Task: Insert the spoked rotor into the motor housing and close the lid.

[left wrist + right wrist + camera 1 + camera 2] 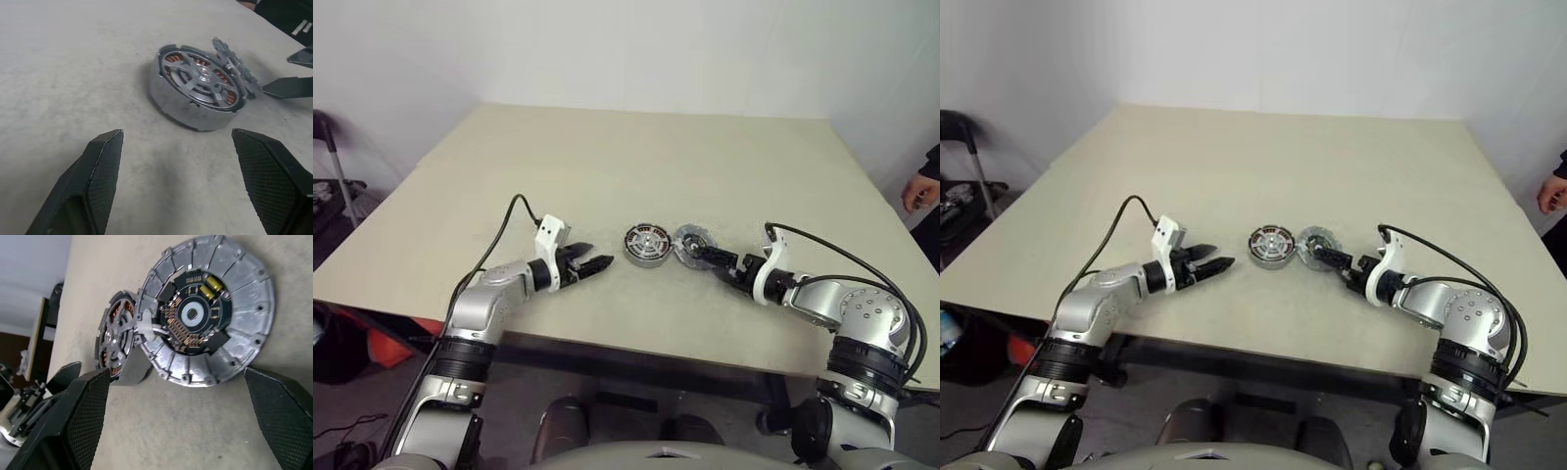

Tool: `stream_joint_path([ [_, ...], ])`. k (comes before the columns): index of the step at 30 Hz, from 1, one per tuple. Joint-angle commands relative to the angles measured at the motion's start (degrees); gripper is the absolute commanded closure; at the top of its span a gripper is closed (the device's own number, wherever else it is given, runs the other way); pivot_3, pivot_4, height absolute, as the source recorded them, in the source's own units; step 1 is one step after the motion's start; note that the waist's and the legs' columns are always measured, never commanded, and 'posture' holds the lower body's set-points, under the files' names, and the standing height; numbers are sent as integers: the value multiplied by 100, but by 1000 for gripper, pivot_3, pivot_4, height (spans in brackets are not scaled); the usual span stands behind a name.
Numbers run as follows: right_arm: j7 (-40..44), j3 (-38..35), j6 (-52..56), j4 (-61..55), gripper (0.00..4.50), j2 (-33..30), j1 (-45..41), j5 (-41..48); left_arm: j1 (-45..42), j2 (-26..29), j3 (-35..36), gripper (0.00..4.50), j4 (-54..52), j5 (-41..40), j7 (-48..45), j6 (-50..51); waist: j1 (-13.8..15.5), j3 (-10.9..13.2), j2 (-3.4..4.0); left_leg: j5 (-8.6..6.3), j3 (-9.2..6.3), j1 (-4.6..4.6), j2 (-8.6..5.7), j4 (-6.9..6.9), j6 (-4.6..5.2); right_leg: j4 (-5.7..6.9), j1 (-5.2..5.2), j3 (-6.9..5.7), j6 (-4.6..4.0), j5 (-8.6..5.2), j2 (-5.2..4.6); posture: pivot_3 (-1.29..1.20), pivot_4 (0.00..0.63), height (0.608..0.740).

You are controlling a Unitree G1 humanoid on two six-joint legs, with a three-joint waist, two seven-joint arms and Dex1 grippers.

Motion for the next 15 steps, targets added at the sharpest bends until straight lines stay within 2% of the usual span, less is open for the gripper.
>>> stream_joint_path([
  [1, 89, -145, 245, -391, 30, -118, 175, 203, -27, 24, 96, 755, -190, -22, 29, -80, 11, 0, 0, -1, -1, -1, 0, -1, 2, 0, 0, -1, 0, 0, 1, 0, 0, 740],
  [7, 105, -125, 183, -377, 30, 9, 234, 104, -12, -12, 60, 755, -226, -25, 63, -61, 12, -1, 1, -7, -1, -5, 1, -4, 12, -4, -6, -1, -32, 17, 3, 0, 0, 740],
  [10, 6, -35, -57, -155, 30, 201, 113, -54, -91, 4, 76, 755, -165, -20, 49, -61, 1, -2, -1, -7, -1, -4, 2, -4, 11, -4, -5, -1, -3, -1, 3, 0, 0, 740],
  [15, -147, 11, -317, 119, 30, 494, -154, -196, -138, 59, 127, 755, -72, -10, 23, -93, -76, -4, -6, 1, 1, 17, 8, -4, -2, -2, 0, -1, 0, -2, 3, 0, 0, 740],
])
